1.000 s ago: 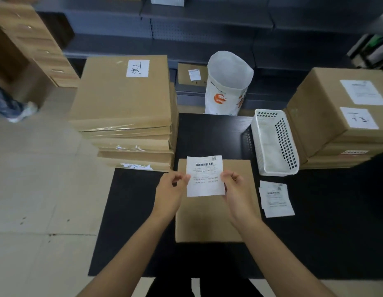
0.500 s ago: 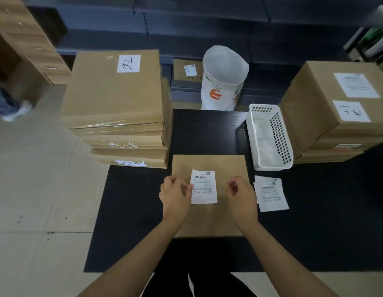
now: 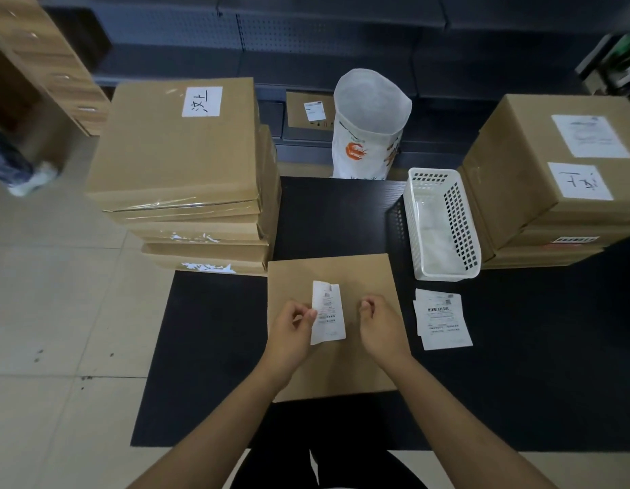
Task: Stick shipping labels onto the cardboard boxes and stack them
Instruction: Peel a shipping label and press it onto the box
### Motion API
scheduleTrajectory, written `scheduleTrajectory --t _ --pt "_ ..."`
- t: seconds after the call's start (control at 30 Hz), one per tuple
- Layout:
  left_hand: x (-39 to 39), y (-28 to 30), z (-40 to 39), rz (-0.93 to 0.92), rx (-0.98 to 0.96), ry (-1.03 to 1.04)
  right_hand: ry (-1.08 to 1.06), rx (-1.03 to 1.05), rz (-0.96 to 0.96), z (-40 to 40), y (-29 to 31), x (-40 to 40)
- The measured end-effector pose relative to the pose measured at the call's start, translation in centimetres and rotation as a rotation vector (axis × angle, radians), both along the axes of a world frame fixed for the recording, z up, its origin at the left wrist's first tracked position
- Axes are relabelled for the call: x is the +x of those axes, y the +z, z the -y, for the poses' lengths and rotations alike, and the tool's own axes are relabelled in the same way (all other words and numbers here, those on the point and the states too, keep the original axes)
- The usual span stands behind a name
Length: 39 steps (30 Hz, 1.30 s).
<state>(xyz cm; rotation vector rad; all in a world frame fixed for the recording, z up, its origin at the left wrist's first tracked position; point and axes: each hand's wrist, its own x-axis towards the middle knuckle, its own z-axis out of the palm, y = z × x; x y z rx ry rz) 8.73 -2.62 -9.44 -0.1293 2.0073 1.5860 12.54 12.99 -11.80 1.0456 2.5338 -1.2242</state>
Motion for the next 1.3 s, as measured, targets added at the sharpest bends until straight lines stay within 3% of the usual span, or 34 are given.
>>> scheduleTrajectory --t 0.17,0.37,0.5,0.63,0.73,0.8,0.93,1.17,1.3 --pt "0.3 -0.3 -0.2 0.089 0.051 0.093 0.029 0.006 0.024 0.2 0.2 0.0" --pt "0.7 -0.7 -0.6 0.025 -0.047 0.020 0.041 0.009 0.090 0.8 0.3 -0.2" --pt "0.7 1.3 -1.0 -0.093 0.031 0.026 0.021 -0.016 0.037 0.6 -0.3 -0.3" --pt "-1.2 3.5 -2.0 -0.121 0.056 0.029 -0.059 -0.155 -0.014 0.3 0.3 -0.2" --pt "-1.6 2.5 -2.1 0.015 0.069 0.101 -0.298 -0.420 -0.068 -0.6 1.0 0.1" --pt "-1.1 1.4 -1.8 0.101 0.088 0.136 -0.322 -0.489 -0.089 -1.1 1.1 0.4" --pt "-0.1 0.2 -1.3 0.146 0.107 0.160 -0.159 -0.366 -0.098 -1.1 1.5 0.9" --pt "0.3 -0.1 -1.4 0.105 0.115 0.183 -0.131 -0.231 -0.126 -1.3 0.7 0.7" --pt "1.1 -0.3 -1.8 -0.044 -0.098 0.163 -0.028 -0.077 -0.128 -1.0 0.0 0.7"
